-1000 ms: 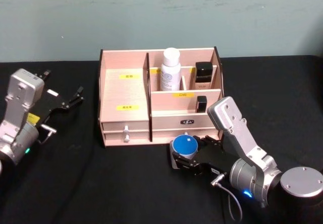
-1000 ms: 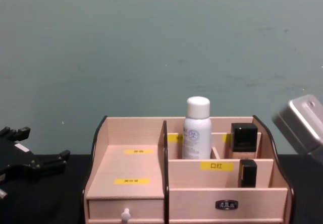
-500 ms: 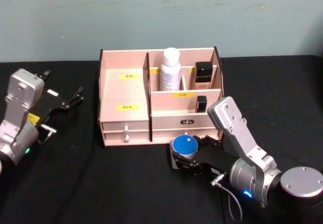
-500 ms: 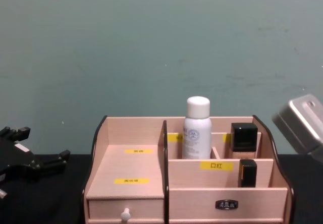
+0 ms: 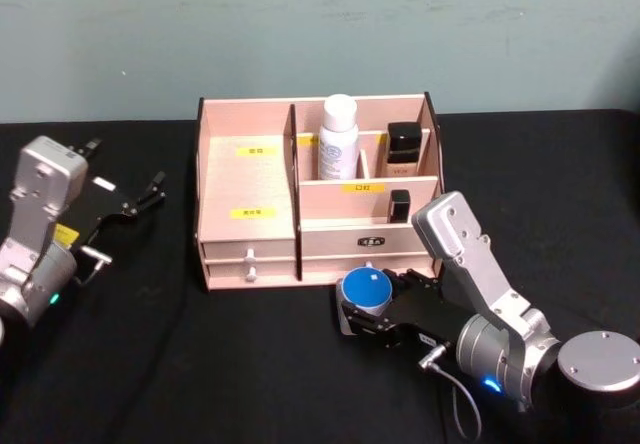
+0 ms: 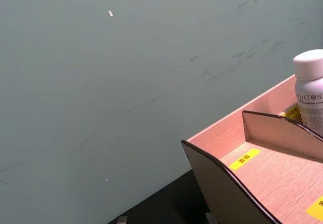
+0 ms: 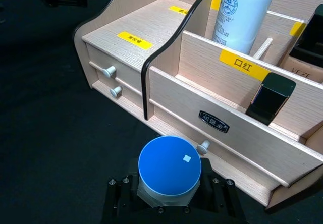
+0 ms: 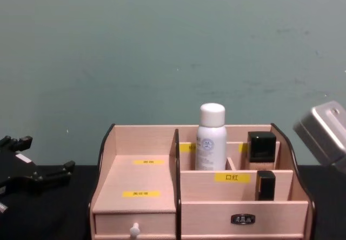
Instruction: Pick up the facial cleanser and watermelon frost from the table and place them into the tiered storage box.
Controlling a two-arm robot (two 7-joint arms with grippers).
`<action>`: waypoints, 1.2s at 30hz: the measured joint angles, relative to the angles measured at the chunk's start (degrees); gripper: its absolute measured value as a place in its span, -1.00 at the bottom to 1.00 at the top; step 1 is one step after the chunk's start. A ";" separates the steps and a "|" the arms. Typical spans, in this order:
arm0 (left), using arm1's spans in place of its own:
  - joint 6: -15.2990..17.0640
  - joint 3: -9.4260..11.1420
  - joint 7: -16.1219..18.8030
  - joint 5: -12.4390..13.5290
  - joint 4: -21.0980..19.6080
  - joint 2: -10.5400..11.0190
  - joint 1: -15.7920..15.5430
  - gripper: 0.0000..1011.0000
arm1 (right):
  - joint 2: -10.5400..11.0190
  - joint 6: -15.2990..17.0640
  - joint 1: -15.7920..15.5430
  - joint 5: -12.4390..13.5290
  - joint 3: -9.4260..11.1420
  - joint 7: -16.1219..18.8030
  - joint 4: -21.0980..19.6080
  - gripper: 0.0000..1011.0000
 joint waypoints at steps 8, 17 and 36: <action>0.00 0.00 0.00 0.00 0.00 0.00 0.00 0.98 | 0.29 -0.47 -0.04 0.71 0.21 0.83 -1.25 0.43; 0.00 0.00 0.00 0.00 0.00 0.00 0.00 0.98 | 0.65 -0.43 1.24 2.90 -0.24 2.43 -4.67 0.44; 0.00 0.00 0.00 0.00 0.00 0.00 0.00 0.98 | -2.51 -0.22 10.47 4.76 -6.05 3.06 -2.58 0.44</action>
